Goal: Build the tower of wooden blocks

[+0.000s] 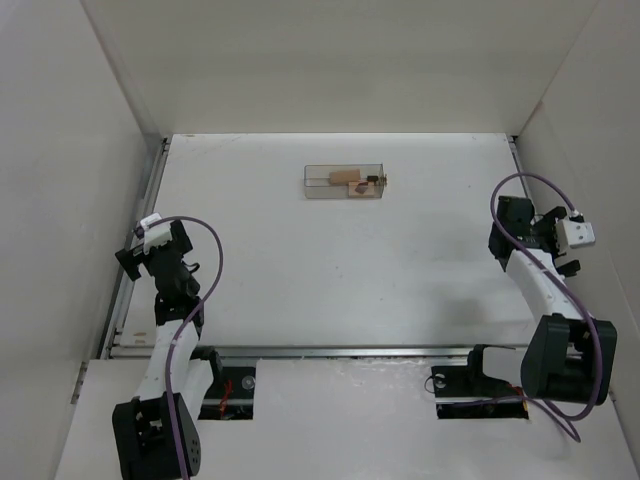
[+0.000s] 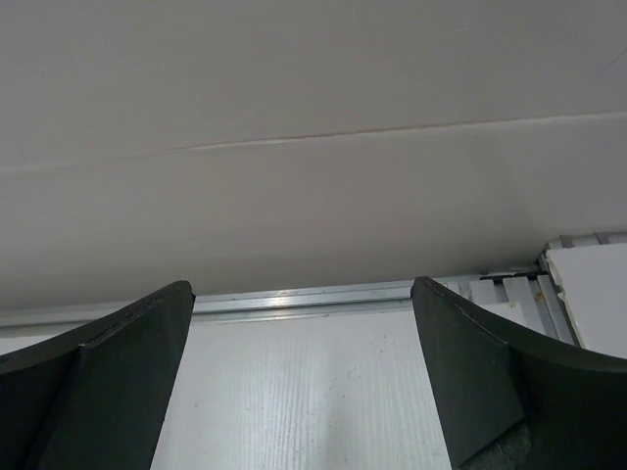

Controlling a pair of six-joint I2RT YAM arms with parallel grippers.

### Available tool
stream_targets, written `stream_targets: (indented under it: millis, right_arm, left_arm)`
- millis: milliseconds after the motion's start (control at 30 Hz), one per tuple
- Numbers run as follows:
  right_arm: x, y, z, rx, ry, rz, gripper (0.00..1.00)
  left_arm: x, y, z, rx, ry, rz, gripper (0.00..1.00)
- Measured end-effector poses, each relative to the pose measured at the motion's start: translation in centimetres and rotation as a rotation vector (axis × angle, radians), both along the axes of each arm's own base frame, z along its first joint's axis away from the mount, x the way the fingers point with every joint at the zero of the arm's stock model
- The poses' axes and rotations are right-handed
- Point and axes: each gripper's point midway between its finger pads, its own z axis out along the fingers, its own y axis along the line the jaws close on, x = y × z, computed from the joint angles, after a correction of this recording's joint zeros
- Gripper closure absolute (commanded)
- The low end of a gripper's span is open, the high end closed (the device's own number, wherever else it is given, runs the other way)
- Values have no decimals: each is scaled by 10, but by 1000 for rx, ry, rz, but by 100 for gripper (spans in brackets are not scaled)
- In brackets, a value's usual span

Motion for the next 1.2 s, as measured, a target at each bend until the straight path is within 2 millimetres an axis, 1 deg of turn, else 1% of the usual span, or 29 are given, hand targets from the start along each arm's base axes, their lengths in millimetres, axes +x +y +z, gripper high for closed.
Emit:
stream_targets:
  millis: [67,133,167,200,233,300,333,433,467,500,533,567,600,633,667,700,733,767,833,867,900,933,967,1000,1033,1133,1167,1200]
  right_arm:
    - [1,2,2,-3,7,9,0]
    - [5,7,6,-2,76,55,0]
    - [17,13,11,15,119,131,0]
    - [22,15,14,20,124,159,0]
    - [38,22,17,45,173,264,0]
    - [71,38,32,72,216,472,0]
    - [92,49,42,87,209,595,0]
    - [160,100,86,113,141,1008,0]
    - [183,120,106,109,109,1135,0]
    - [207,139,122,108,87,1242,0]
    - [231,156,127,127,97,1325,0]
    - [255,171,138,133,98,1386,0]
    - [280,184,141,140,105,1432,0]
    - [304,198,138,156,123,1473,0]
    - [323,210,125,184,157,1498,0]
    - [339,222,109,210,192,1519,0]
    - [348,233,89,240,233,1538,0]
    - [353,245,63,282,287,1552,0]
    - [350,269,8,366,419,1583,4]
    - [346,283,-17,400,483,1601,7]
    - [343,295,-37,425,537,1620,13]
    - [337,313,-61,446,603,1651,18]
    - [337,317,-66,447,619,1660,18]
    - [334,329,-76,449,651,1682,25]
    - [332,340,-83,447,680,1705,28]
    - [335,365,-88,426,695,1762,36]
    - [335,370,-89,424,696,1777,36]
    - [335,373,-89,424,698,1785,38]
  left_arm:
    - [0,0,0,0,0,-1,0]
    - [0,0,0,1,1,-2,0]
    - [0,0,0,2,2,-2,0]
    - [0,0,0,2,2,-2,0]
    - [0,0,0,2,2,-2,0]
    - [0,0,0,2,2,-2,0]
    - [0,0,0,2,2,-3,0]
    - [3,-4,-3,12,42,-35,0]
    - [7,-8,-3,22,74,-70,0]
    - [13,-12,1,35,106,-110,0]
    - [20,-17,10,46,133,-155,0]
    - [29,-23,22,58,148,-204,0]
    - [39,-30,40,84,153,-261,0]
    - [49,-36,58,118,166,-319,0]
    - [59,-42,77,157,173,-370,0]
    - [66,-46,92,191,180,-408,0]
    - [73,-50,107,226,183,-442,0]
    - [78,-51,119,257,188,-461,0]
    - [86,-49,133,299,199,-463,0]
    - [89,-47,135,318,212,-459,0]
    - [92,-43,135,340,237,-452,0]
    - [95,-40,133,362,266,-443,0]
    - [98,-36,130,383,297,-434,0]
    - [100,-33,125,406,338,-420,0]
    - [103,-28,122,423,370,-403,0]
    - [111,-18,110,451,459,-343,0]
    - [113,-13,108,451,481,-316,0]
    - [115,-9,106,448,500,-288,0]
